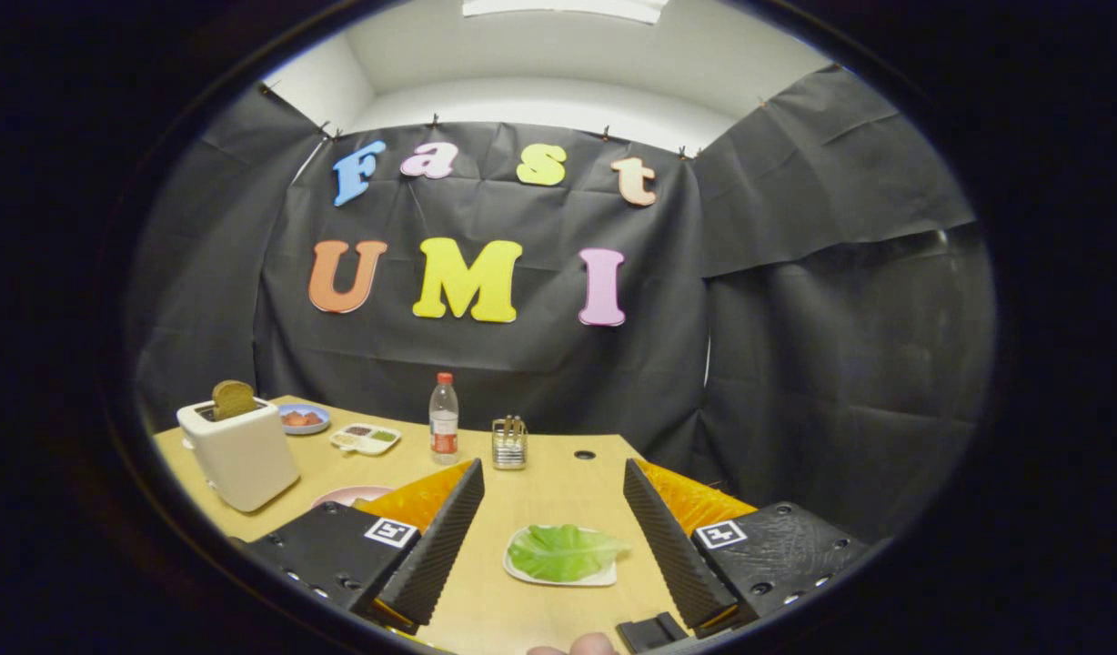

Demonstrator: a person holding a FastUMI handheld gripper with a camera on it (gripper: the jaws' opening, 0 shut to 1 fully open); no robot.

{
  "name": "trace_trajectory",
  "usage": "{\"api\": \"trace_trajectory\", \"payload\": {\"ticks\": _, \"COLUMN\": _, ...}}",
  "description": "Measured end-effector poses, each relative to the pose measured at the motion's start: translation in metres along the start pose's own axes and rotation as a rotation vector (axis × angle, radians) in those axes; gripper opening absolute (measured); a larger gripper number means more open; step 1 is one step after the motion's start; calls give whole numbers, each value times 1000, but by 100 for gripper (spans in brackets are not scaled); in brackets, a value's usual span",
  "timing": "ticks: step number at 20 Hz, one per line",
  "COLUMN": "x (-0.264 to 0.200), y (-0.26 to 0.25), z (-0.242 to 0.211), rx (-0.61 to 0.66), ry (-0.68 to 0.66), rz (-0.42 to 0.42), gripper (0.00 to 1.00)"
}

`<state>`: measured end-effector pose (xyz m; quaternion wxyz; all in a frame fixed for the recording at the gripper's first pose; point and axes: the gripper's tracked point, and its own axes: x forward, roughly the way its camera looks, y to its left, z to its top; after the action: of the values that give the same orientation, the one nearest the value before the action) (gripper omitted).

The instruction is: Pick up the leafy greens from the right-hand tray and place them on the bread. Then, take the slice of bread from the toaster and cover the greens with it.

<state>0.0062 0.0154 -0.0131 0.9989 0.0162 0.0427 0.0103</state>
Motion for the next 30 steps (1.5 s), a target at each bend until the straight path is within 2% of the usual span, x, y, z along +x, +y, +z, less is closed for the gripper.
{"api": "trace_trajectory", "payload": {"ticks": 6, "x": 25, "y": -19, "z": -29, "rx": 151, "ry": 146, "rz": -10, "gripper": 95}}
{"api": "trace_trajectory", "payload": {"ticks": 10, "x": 47, "y": -30, "z": -51, "rx": 343, "ry": 251, "rz": -1, "gripper": 95}}
{"api": "trace_trajectory", "payload": {"ticks": 14, "x": 74, "y": -50, "z": -94, "rx": 470, "ry": 376, "rz": -58, "gripper": 96}}
{"api": "trace_trajectory", "payload": {"ticks": 20, "x": 109, "y": -70, "z": -150, "rx": 746, "ry": 514, "rz": -107, "gripper": 96}}
{"api": "trace_trajectory", "payload": {"ticks": 24, "x": 132, "y": -85, "z": -177, "rx": 882, "ry": 554, "rz": -156, "gripper": 96}}
{"api": "trace_trajectory", "payload": {"ticks": 28, "x": 144, "y": -89, "z": -190, "rx": 985, "ry": 581, "rz": -169, "gripper": 93}}
{"api": "trace_trajectory", "payload": {"ticks": 29, "x": 152, "y": -91, "z": -192, "rx": 1008, "ry": 574, "rz": -165, "gripper": 79}}
{"api": "trace_trajectory", "payload": {"ticks": 30, "x": 153, "y": -92, "z": -190, "rx": 1021, "ry": 574, "rz": -163, "gripper": 75}}
